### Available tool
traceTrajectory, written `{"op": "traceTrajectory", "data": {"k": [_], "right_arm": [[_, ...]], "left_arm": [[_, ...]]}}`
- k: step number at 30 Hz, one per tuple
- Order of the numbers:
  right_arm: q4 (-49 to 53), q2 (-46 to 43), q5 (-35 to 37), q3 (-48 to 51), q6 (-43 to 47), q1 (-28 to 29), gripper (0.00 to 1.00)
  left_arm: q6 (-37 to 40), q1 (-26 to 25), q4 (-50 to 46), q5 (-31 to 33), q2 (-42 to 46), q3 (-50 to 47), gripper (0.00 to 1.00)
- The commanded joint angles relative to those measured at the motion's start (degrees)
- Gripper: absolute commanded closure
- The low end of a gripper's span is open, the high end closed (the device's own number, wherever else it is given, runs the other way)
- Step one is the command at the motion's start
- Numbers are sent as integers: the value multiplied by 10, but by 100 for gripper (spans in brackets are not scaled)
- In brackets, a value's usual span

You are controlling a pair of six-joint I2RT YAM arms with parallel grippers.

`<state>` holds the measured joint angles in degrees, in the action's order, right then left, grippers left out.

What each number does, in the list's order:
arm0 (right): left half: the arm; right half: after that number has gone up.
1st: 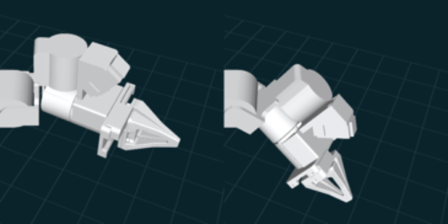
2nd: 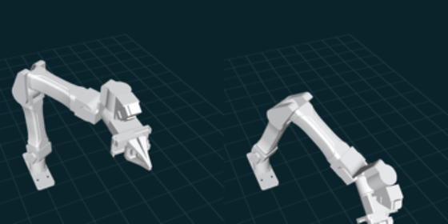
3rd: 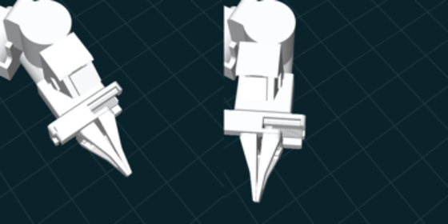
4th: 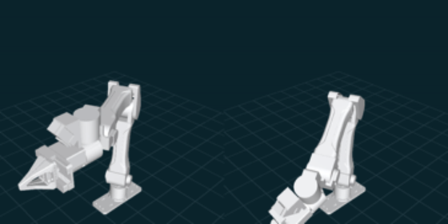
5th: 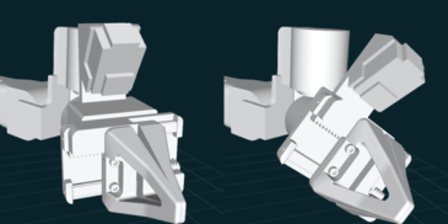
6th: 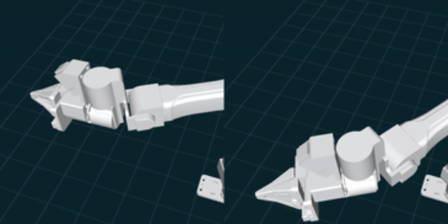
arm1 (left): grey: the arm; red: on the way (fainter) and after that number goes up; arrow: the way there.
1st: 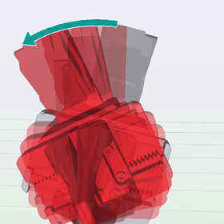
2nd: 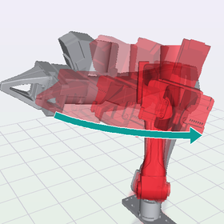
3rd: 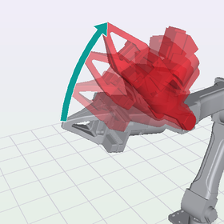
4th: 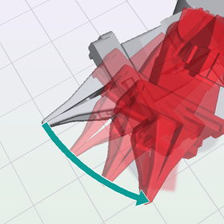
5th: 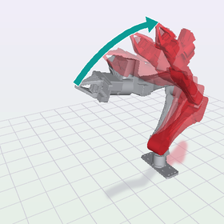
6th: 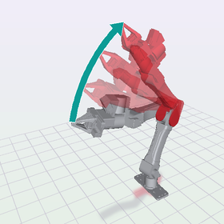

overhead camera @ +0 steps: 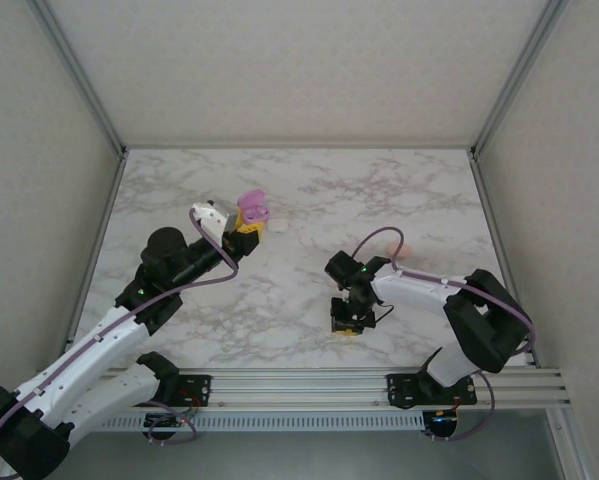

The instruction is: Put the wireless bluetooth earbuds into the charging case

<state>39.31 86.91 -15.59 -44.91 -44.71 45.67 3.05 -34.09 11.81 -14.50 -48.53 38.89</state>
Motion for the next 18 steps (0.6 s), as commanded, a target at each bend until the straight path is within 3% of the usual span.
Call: {"op": "traceTrajectory", "data": {"k": [1,12,18], "right_arm": [[-26,-24,-18,22,-3,-17,81],[-35,-42,-19,55,-5,-55,79],[-2,-108,-23,25,20,-56,69]], "left_arm": [[-10,-3,23,-8,1,11,84],[-9,-3,20,-5,5,7,84],[-7,-3,22,-7,-3,12,84]]}}
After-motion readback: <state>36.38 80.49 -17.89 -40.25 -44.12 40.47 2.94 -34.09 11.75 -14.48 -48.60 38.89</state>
